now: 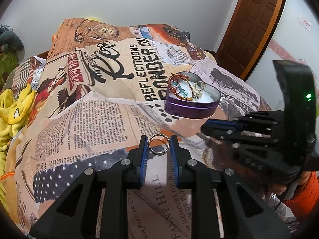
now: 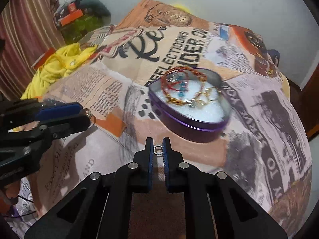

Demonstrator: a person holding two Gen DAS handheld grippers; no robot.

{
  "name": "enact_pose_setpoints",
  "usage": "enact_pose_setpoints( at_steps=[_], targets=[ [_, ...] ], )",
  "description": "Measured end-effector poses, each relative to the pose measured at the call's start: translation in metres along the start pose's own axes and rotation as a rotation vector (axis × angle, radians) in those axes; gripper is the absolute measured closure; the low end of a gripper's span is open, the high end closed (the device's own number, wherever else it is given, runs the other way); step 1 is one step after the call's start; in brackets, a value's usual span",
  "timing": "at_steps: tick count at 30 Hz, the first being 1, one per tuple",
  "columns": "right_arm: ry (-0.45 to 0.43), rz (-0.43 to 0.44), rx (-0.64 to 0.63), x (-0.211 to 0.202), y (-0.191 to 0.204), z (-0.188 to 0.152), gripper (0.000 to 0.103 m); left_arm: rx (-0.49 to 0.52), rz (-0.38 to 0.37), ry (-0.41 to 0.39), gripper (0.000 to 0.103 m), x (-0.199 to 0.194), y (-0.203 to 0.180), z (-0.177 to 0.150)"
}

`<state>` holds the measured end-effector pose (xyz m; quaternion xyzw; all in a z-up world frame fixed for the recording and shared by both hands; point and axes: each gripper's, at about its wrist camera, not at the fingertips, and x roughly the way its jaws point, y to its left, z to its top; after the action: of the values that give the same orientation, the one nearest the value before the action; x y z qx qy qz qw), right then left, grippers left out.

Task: Organize jewelry
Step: 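Lower the gold ring into the tin with the left gripper while the right drops the charm in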

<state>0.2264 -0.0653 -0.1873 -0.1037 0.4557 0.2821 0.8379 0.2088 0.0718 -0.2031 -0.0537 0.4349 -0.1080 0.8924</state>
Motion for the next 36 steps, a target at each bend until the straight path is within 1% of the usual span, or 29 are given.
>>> enact_pose_setpoints(
  at_steps=[5, 10, 13, 16, 24, 36],
  targets=[
    [-0.047, -0.003, 0.044, -0.019, -0.016, 0.001, 0.095, 0.017, -0.013, -0.011, 0.083, 0.002, -0.012, 0.01],
    [-0.104, -0.003, 0.074, -0.034, -0.029, 0.01, 0.095, 0.038, -0.027, -0.032, 0.083, 0.005, -0.024, 0.027],
    [-0.129, -0.001, 0.079, -0.037, -0.033, 0.016, 0.095, 0.052, -0.028, -0.047, 0.083, 0.006, -0.029, 0.038],
    [-0.144, -0.001, 0.084, -0.035, -0.038, 0.021, 0.095, 0.053, -0.045, -0.054, 0.083, 0.009, -0.031, 0.049],
    [-0.152, 0.004, 0.086, -0.024, -0.046, 0.031, 0.095, 0.071, -0.041, -0.029, 0.083, 0.031, -0.034, 0.066],
    [-0.113, 0.019, 0.083, -0.008, -0.052, 0.029, 0.095, 0.094, -0.059, 0.009, 0.083, 0.055, -0.037, 0.071]
  ],
)
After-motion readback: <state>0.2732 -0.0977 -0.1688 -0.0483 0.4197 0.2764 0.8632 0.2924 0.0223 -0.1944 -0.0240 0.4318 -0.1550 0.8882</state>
